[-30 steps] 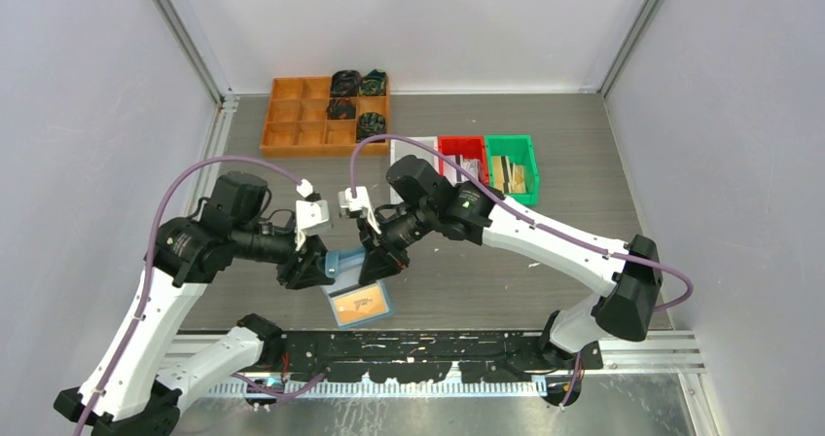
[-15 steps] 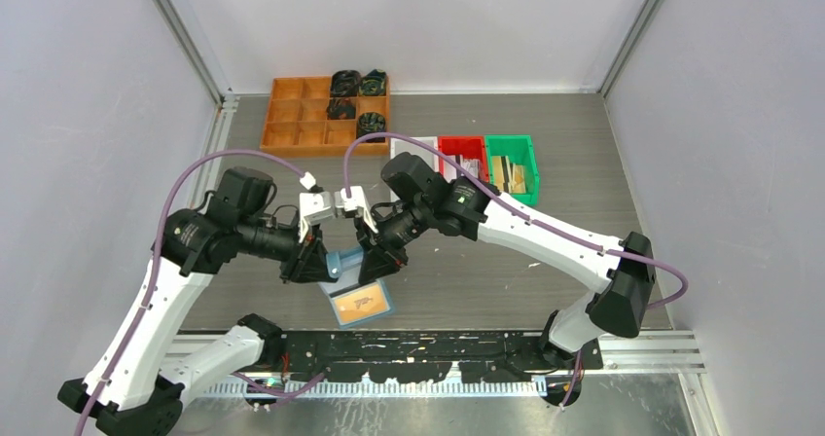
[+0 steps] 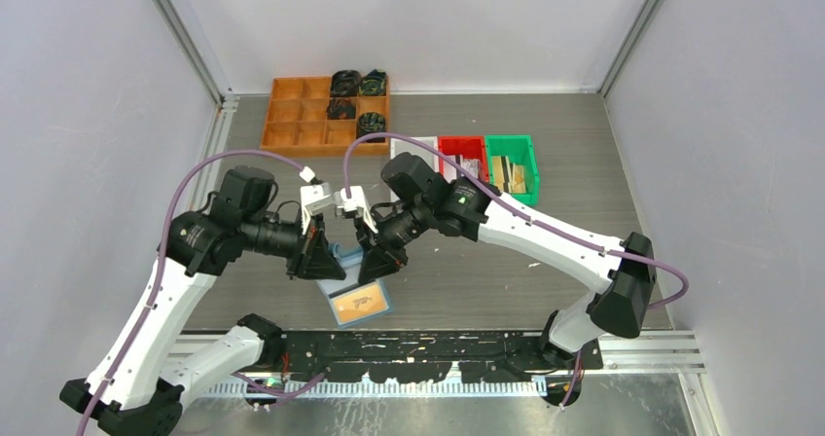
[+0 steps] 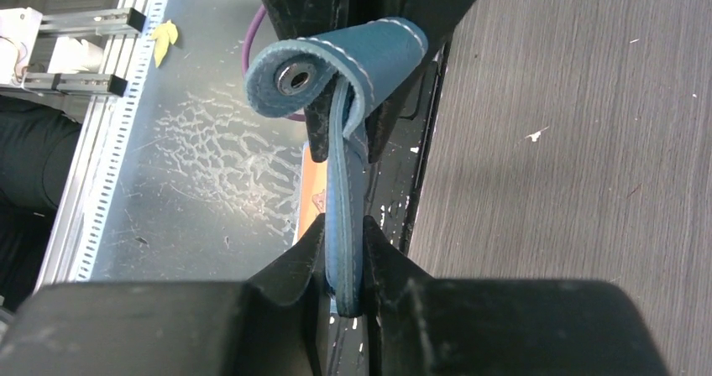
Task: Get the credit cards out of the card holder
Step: Pick up the card holder from the center of the board.
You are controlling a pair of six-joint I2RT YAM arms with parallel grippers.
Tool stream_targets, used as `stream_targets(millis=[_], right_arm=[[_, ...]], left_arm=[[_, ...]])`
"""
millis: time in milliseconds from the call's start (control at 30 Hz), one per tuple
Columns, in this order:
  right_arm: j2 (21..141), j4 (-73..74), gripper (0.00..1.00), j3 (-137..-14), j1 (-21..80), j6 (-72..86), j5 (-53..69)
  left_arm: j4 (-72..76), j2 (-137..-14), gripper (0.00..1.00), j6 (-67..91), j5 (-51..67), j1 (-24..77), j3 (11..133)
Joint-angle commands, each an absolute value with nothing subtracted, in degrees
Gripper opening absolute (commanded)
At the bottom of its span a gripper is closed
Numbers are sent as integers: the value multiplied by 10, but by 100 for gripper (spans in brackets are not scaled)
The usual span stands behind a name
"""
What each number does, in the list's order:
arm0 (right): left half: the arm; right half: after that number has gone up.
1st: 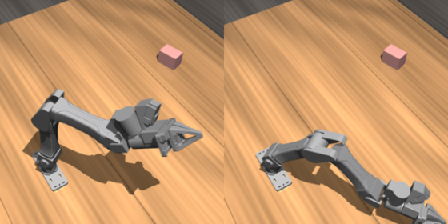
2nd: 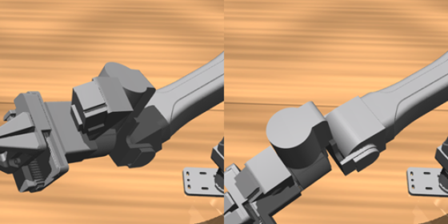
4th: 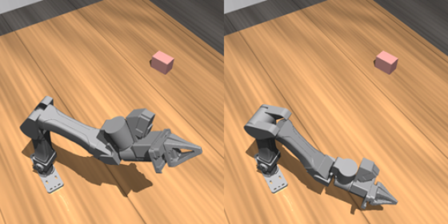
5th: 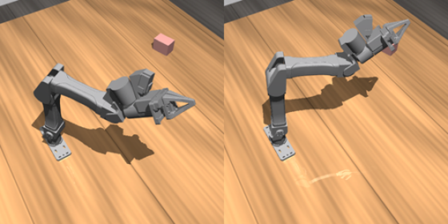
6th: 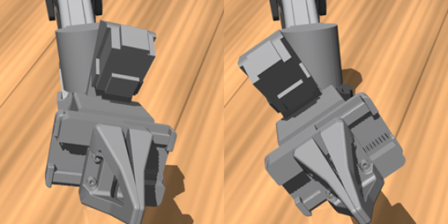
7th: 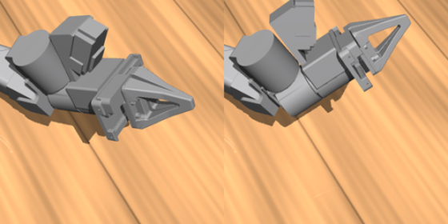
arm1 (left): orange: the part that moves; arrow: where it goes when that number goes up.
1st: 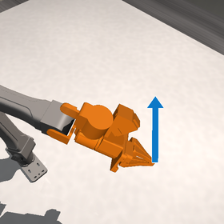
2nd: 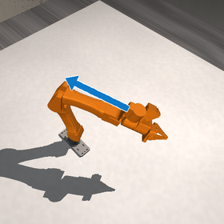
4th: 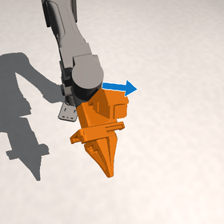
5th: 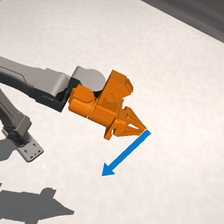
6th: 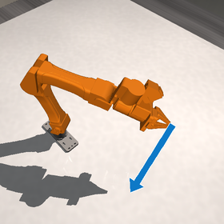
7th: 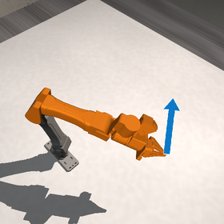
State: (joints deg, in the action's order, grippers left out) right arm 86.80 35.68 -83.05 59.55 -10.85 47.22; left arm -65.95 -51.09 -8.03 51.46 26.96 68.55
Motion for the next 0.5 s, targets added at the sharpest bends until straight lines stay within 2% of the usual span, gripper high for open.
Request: stream_targets(millis=[0,67,100,167,233,267,467], right_arm=[[844,290,4,-850,601,-108,473],[842,276,6,-848,597,-98,472],[840,265,11,-843,592,-88,472],[830,228,24,-827,578,-57,472],[812,171,43,-797,560,-15,464],[801,142,49,-781,548,6,457],[733,22,70,-697,490,118,395]], left_arm=[[-608,-518,1,-54,567,272,679],[-602,-519,0,-46,556,272,682],[-599,-520,0,-43,546,272,683],[-586,-519,0,-32,523,271,686],[-565,-517,0,-13,503,264,685],[-556,-517,0,-5,497,259,685],[-506,-525,0,52,480,197,683]])
